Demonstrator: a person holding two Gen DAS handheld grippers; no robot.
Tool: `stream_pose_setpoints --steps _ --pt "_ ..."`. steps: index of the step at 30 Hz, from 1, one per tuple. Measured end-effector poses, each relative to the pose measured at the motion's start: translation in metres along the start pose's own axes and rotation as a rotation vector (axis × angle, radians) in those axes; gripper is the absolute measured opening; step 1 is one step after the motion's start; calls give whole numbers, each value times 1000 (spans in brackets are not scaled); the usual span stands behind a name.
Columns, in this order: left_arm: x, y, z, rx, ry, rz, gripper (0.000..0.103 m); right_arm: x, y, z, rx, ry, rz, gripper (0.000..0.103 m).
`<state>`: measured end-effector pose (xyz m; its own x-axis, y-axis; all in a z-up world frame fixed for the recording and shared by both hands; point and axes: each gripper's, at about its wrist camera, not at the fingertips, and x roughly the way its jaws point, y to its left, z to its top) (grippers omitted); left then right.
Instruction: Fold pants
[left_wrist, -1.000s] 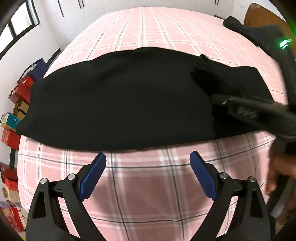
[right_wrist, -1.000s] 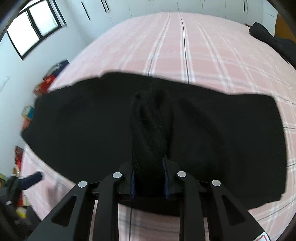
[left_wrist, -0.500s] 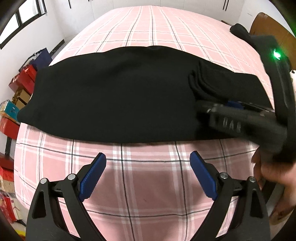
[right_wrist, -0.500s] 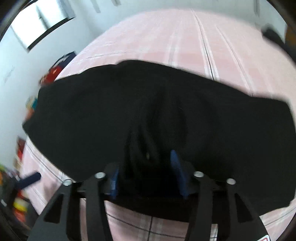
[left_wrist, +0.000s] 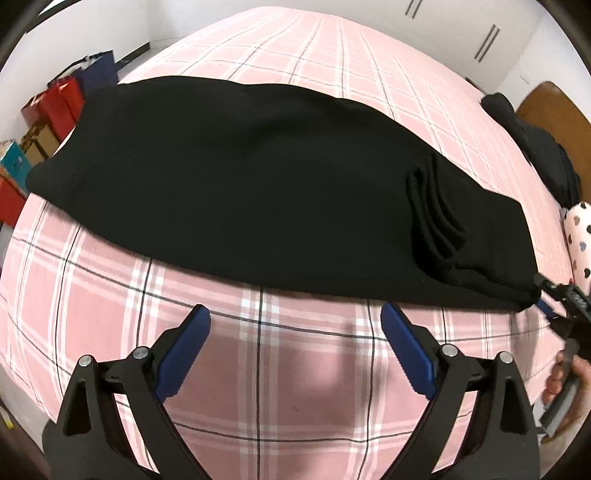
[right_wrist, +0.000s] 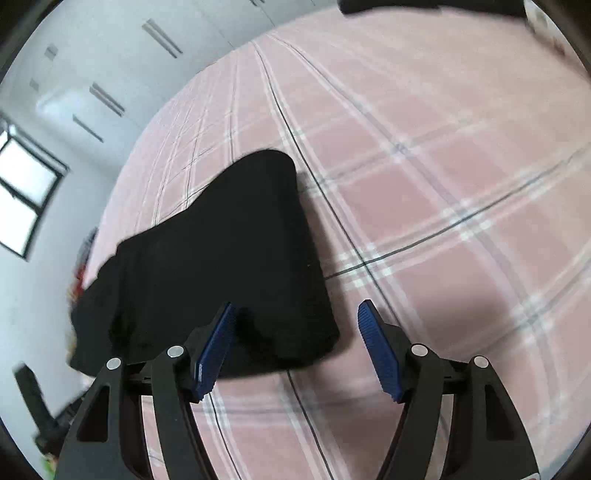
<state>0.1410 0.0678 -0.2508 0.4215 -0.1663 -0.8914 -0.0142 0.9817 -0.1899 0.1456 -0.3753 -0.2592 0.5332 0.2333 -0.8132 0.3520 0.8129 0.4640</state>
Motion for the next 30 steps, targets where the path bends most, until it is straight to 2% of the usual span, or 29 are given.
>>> stream_pose_setpoints --steps 2,3,4,5,6,8,11,14,16,19,21,22,24,26,27,28,29,30 --pt "-1 -2 1 0 -6 7 91 19 -3 -1 33 34 60 70" --pt "-2 -1 1 3 -8 11 91 23 0 -4 31 7 56 68" --pt "-2 -2 1 8 -9 16 91 23 4 -6 17 -18 60 59" --pt "-2 -3 1 11 -9 22 91 25 10 -8 -4 -22 81 20" --pt "-1 -6 1 18 -6 29 91 23 14 -10 0 -18 103 20" --pt "0 -11 2 30 -1 38 91 13 24 -10 -16 -42 84 16" --pt "3 -25 2 54 5 39 91 -13 29 -6 -117 -96 -17 14" --pt "4 -43 -1 95 6 31 91 -35 13 2 -155 -105 -55 13" --pt "5 -57 -3 123 9 18 91 -54 -3 7 -188 -132 -126 13" --pt "7 -75 -7 155 16 -4 91 -84 -44 14 -120 -179 -203 14" --pt "9 -88 -11 181 24 -24 91 -97 -72 13 -100 -206 -280 20" --pt "11 -91 -12 190 26 -27 91 -96 -86 13 -94 -184 -301 25" --pt "15 -102 -16 216 32 -12 91 -85 -108 9 -51 -72 -373 28" --pt "16 -108 -17 235 26 -4 91 -99 -92 1 -59 -132 -403 35" --pt "17 -111 -17 236 27 -3 91 -106 -67 -8 -115 -198 -460 38" --pt "18 -112 -17 232 29 -4 91 -111 -46 -16 -184 -235 -476 41" --pt "19 -113 -18 222 32 -7 91 -113 -29 -25 -245 -247 -453 47" --pt "20 -113 -17 213 35 -11 91 -109 -4 -34 -312 -244 -399 47"
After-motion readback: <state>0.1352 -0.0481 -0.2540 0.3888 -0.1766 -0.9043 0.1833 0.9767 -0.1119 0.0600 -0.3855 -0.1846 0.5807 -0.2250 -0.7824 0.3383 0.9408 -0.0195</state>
